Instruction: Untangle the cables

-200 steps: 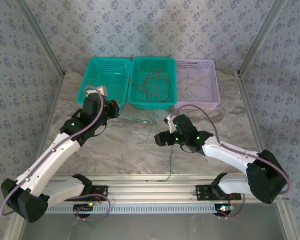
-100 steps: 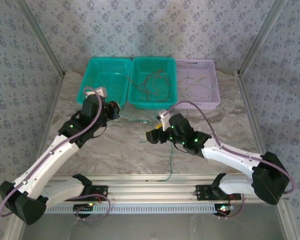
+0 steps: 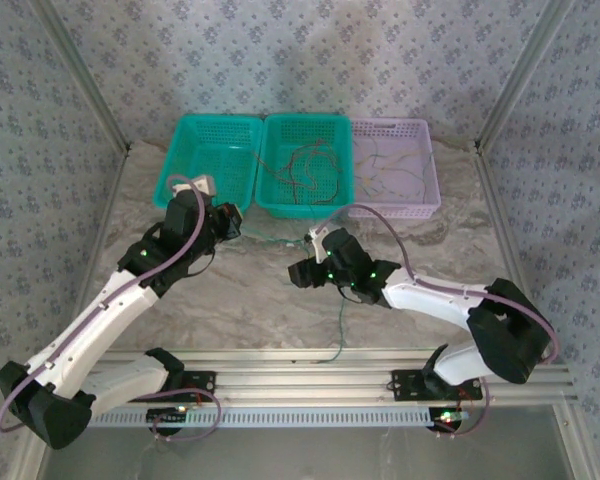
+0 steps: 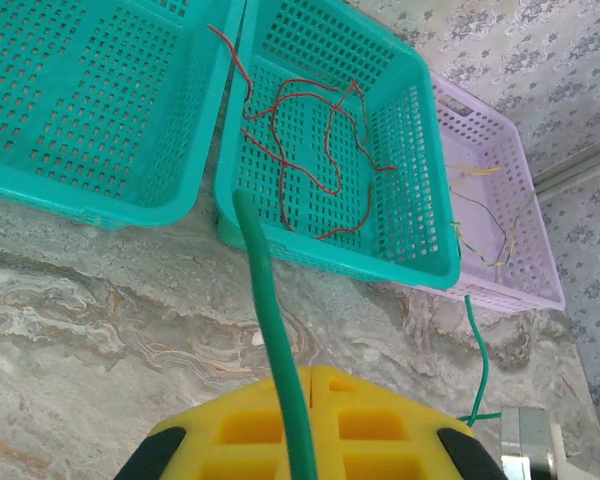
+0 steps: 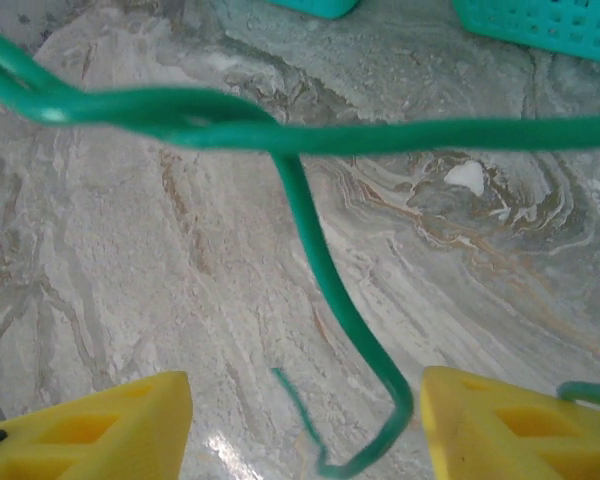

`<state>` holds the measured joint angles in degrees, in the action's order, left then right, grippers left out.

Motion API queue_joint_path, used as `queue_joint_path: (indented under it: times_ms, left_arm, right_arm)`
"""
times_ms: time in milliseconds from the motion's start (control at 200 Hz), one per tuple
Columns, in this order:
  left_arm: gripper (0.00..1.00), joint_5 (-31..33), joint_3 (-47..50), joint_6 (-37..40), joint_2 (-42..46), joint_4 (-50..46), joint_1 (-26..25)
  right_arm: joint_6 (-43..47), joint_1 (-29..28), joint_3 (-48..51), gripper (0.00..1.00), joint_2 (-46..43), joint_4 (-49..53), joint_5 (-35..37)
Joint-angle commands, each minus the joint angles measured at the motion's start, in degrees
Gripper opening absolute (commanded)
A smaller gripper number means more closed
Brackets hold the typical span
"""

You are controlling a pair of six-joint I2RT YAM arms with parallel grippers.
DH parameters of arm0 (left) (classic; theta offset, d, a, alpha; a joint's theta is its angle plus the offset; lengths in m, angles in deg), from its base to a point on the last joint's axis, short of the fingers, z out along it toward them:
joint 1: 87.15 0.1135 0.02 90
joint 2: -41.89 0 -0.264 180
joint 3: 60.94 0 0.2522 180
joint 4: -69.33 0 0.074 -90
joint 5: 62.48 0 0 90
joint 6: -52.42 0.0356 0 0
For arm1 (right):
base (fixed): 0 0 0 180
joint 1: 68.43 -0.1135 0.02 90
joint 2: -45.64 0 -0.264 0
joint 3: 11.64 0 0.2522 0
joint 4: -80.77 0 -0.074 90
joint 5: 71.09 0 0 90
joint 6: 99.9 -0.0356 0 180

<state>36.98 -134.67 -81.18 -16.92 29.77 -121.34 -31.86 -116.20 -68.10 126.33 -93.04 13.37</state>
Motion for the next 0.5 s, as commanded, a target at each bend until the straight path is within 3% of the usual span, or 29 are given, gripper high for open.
queue_joint_path:
  times_ms: [0, 140, 245, 495]
  left_arm:
    - [0.0, -0.3, -0.7, -1.0, 1.7, 0.5, -0.3]
    - [0.0, -0.1, -0.6, -0.8, 2.3, 0.1, -0.3]
    - [0.0, 1.1, -1.1, 0.2, 3.0, -0.8, -0.3]
    - [0.0, 4.9, -3.7, 4.0, 4.7, -4.3, 0.2]
  right_arm:
    - [-0.4, -0.1, -2.2, 0.41, -0.1, -1.5, 2.2]
    - [-0.2, -0.2, -2.0, 0.14, -1.2, -0.6, 4.2]
    - [0.4, 0.0, -0.8, 0.04, -4.0, 0.7, 4.9]
    - [0.6, 1.7, 3.9, 0.0, -9.8, 3.1, 8.0]
